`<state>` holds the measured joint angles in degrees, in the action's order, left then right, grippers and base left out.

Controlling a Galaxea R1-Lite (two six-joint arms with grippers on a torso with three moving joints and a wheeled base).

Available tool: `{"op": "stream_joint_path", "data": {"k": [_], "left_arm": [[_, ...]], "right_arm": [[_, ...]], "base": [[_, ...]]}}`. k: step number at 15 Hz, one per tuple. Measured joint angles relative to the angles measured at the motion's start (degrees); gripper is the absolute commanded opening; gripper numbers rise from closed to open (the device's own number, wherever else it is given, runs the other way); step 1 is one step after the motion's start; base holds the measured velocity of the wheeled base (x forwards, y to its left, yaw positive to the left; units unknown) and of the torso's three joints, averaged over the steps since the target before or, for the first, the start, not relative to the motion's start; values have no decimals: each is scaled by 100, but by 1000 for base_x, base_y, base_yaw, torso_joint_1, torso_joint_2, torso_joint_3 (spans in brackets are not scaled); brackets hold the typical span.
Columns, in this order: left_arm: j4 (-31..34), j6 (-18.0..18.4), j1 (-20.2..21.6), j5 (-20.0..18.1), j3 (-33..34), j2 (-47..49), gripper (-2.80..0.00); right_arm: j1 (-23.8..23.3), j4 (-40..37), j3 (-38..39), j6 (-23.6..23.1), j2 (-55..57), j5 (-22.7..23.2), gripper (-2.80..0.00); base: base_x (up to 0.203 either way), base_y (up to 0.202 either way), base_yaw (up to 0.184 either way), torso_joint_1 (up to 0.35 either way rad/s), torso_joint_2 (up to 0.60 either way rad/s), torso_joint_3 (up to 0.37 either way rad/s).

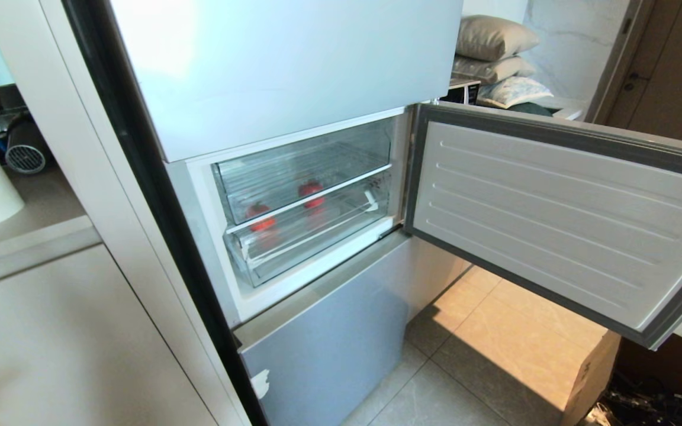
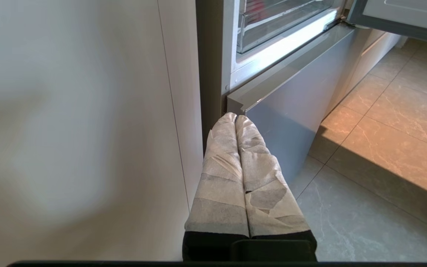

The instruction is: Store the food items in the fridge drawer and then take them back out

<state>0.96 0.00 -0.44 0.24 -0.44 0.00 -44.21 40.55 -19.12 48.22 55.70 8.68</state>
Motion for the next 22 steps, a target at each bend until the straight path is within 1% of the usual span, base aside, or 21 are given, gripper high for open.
{"op": "stream_joint_path", "data": {"k": [2, 3, 6, 7, 9, 11, 14, 16, 18, 20, 22], "left_arm": [[0, 0, -2, -2, 0, 0, -280], [0, 0, 0, 1, 0, 0, -280], [0, 0, 0, 1, 0, 0, -280], [0, 0, 0, 1, 0, 0, -280], [0, 0, 0, 0, 0, 0, -280], [0, 0, 0, -1, 0, 0, -280], [0, 0, 0, 1, 0, 0, -280], [0, 0, 0, 1, 0, 0, -280], [0, 0, 0, 1, 0, 0, -280], [0, 0, 0, 0, 0, 0, -280], [0, 0, 0, 1, 0, 0, -280]], "right_arm": [[-641, 645, -315, 275, 999, 416, -280], [-847, 863, -535, 350, 1455, 517, -280], [-1157, 1114, -1366, 553, 2653, 649, -280], [-1198, 1132, -1619, 605, 2971, 680, -280], [-1240, 1148, -2148, 698, 3620, 909, -280], [-1251, 1137, -2627, 731, 4205, 1330, -280], [-1232, 985, -3349, 884, 4955, 2243, -280], [-1162, 679, -3883, 1104, 5328, 2964, -280], [-1098, 204, -4306, 1189, 5601, 3667, -280], [-998, -103, -4576, 1191, 5782, 4125, -280], [-907, -153, -4735, 1191, 5914, 4449, -280]], "base": [[0, 0, 0, 0, 0, 0], [0, 0, 0, 0, 0, 0], [0, 0, 0, 0, 0, 0], [0, 0, 0, 0, 0, 0], [0, 0, 0, 0, 0, 0], [0, 0, 0, 0, 0, 0], [0, 0, 0, 0, 0, 0], [0, 0, 0, 0, 0, 0], [0, 0, 0, 0, 0, 0], [0, 0, 0, 0, 0, 0], [0, 0, 0, 0, 0, 0]]}}
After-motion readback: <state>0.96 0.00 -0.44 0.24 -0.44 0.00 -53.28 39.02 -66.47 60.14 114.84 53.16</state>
